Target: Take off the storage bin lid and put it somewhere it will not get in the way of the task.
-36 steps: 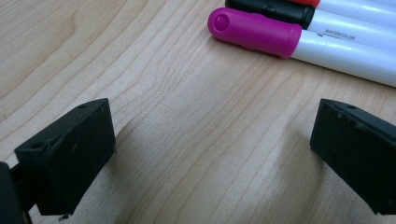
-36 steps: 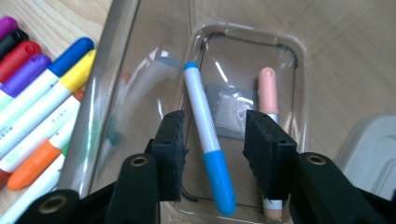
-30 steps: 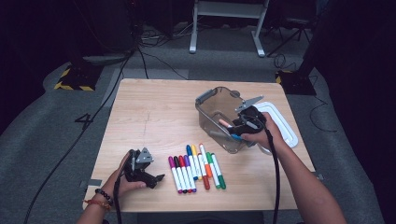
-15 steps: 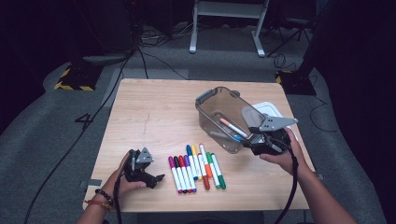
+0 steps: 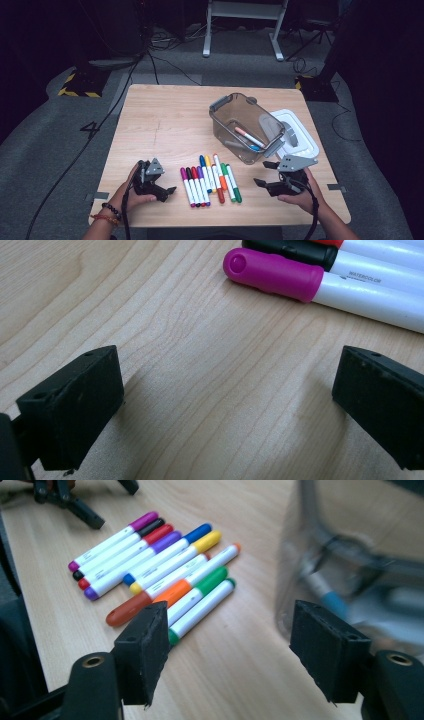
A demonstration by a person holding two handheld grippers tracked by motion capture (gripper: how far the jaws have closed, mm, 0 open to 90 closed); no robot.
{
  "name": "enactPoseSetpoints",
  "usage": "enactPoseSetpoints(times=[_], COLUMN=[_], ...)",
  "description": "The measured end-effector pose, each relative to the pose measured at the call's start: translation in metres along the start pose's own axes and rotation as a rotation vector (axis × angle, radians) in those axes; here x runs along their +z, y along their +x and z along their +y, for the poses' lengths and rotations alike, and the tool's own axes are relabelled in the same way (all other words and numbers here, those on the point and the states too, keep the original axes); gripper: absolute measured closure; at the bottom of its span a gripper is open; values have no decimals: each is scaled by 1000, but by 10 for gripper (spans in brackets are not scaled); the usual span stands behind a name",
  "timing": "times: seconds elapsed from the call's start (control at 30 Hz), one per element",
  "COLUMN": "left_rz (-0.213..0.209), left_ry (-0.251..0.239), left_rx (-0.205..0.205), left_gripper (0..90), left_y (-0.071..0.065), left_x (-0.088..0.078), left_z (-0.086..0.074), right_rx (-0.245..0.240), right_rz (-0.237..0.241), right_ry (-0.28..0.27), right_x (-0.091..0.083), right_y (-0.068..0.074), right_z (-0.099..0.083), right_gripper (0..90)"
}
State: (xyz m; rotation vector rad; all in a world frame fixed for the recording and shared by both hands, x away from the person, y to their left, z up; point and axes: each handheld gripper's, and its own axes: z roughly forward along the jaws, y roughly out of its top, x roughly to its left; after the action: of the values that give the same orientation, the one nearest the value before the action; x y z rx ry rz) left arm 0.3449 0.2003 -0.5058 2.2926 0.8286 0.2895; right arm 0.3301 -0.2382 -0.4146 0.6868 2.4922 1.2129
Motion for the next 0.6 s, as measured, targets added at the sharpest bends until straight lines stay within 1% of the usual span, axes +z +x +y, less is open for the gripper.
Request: enactPoseSetpoints(times=[0.1, 0.13, 0.17, 0.23, 0.27, 0.33, 0.43, 0.5, 0.6], left_rz=[0, 0, 0, 1, 1, 0, -1, -1, -1], left_ry=[0, 0, 0, -1, -1, 0, 0, 0, 0], left_rx=[0, 0, 0, 1, 2, 1, 3, 3, 3], left_gripper=[4, 4, 4, 4, 4, 4, 4, 4, 4], left_y=[0, 0, 0, 0, 0, 0, 0, 0, 0], left_x=[0, 0, 0, 0, 0, 0, 0, 0, 0], left_z=[0, 0, 0, 0, 0, 0, 0, 0, 0], right_rx=[16, 13, 2, -5, -18, -28, -37, -34, -42], right_rz=[18, 29, 29, 37, 48, 52, 37, 43, 42], right_ry=[9, 30, 42, 62, 74, 84, 109, 120, 144], right_x=[16, 24, 30, 41, 47, 55, 66, 72, 78], right_y=[4, 6, 9, 13, 17, 22, 29, 31, 31], right_z=[-8, -10, -12, -13, -14, -14, -12, -13, -16], right_gripper=[318, 317, 318, 323, 323, 330, 333, 333, 333])
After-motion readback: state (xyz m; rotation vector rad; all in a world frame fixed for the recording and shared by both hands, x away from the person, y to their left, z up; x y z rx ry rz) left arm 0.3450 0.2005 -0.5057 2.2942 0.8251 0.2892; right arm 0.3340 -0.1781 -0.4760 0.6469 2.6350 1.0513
